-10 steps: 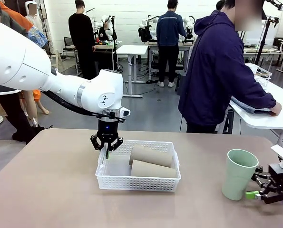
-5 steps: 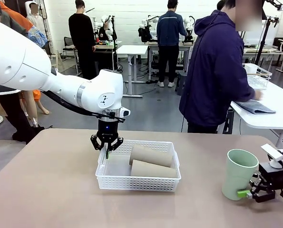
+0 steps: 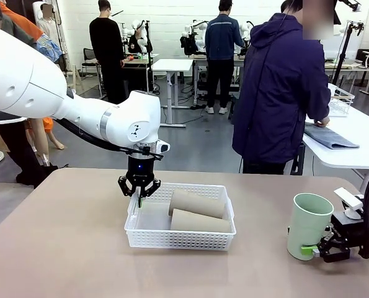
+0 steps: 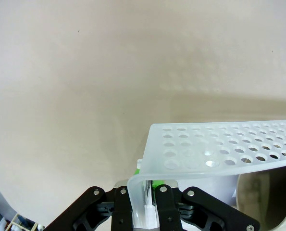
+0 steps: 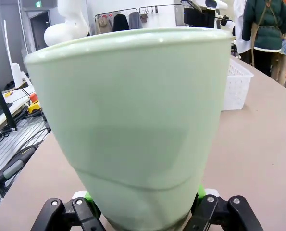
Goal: Clean and organize the cups into the basket.
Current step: Pick up the Reusable plastic cup from the right side of the table and stack it inside the Organizing basket in the center of the table.
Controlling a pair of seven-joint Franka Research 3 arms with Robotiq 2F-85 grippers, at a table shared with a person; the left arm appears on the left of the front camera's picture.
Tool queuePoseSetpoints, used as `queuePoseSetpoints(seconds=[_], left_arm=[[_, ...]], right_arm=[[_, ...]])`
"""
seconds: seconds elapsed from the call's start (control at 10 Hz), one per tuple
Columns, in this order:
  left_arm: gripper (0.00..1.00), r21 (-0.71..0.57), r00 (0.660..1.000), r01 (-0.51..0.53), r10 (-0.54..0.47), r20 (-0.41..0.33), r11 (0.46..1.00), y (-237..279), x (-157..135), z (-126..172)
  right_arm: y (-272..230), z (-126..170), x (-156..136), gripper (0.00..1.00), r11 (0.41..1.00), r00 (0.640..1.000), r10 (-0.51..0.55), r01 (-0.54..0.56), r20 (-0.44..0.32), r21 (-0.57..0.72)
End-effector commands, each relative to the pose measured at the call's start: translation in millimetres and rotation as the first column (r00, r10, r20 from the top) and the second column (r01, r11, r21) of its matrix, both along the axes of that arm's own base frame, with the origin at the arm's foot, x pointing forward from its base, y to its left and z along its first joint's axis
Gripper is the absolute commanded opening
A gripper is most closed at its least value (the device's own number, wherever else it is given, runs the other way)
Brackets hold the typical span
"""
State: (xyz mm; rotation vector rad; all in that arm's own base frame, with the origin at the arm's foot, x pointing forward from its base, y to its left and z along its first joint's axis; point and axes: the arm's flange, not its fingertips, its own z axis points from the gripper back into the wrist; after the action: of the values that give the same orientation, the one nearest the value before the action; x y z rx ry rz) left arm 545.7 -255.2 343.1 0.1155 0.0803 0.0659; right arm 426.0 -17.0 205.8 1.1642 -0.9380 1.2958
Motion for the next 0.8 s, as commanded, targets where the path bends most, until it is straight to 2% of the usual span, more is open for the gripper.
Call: queuePoseSetpoints(seconds=[0.0, 0.1, 0.2, 0.3, 0.4, 0.5, 0.7], left_arm=[[0.00, 0.010, 1.000, 0.001, -0.001, 0.000, 1.000, 0.1, -0.3, -1.4], [0.00, 0.010, 1.000, 0.001, -0.001, 0.000, 1.000, 0.1, -0.3, -1.4], [0.00, 0.010, 1.000, 0.001, -0.001, 0.000, 1.000, 0.1, -0.3, -1.4], [0.00, 0.010, 1.000, 0.001, -0.001, 0.000, 1.000, 0.1, -0.3, -1.4], [0.00, 0.010, 1.000, 0.001, -0.001, 0.000, 1.000, 0.1, -0.3, -1.4], [0.00, 0.010, 1.000, 0.001, -0.001, 0.000, 1.000, 0.1, -0.3, -1.4], [0.00, 0.010, 1.000, 0.001, -0.001, 0.000, 1.000, 0.1, -0.3, -1.4]], right_arm=[[1.6, -5.3, 1.1, 0.00, 1.000, 0.999, -0.006, 0.005, 0.046, 0.025], [2.0, -3.3, 1.5, 0.00, 1.000, 0.999, -0.017, 0.016, 0.051, 0.023], [-0.3, 5.1, 3.3, 0.00, 0.995, 0.995, -0.094, 0.094, 0.033, 0.013], [-0.2, 25.4, 4.3, 0.00, 0.978, 0.978, -0.207, 0.205, -0.033, -0.035], [3.1, 59.3, 1.6, 0.00, 0.962, 0.964, -0.259, 0.253, -0.054, -0.100], [6.4, 104.4, -1.3, 0.00, 0.947, 0.953, -0.300, 0.293, -0.035, -0.130], [16.9, 170.0, -9.9, 0.00, 0.932, 0.945, -0.326, 0.319, -0.014, -0.171]])
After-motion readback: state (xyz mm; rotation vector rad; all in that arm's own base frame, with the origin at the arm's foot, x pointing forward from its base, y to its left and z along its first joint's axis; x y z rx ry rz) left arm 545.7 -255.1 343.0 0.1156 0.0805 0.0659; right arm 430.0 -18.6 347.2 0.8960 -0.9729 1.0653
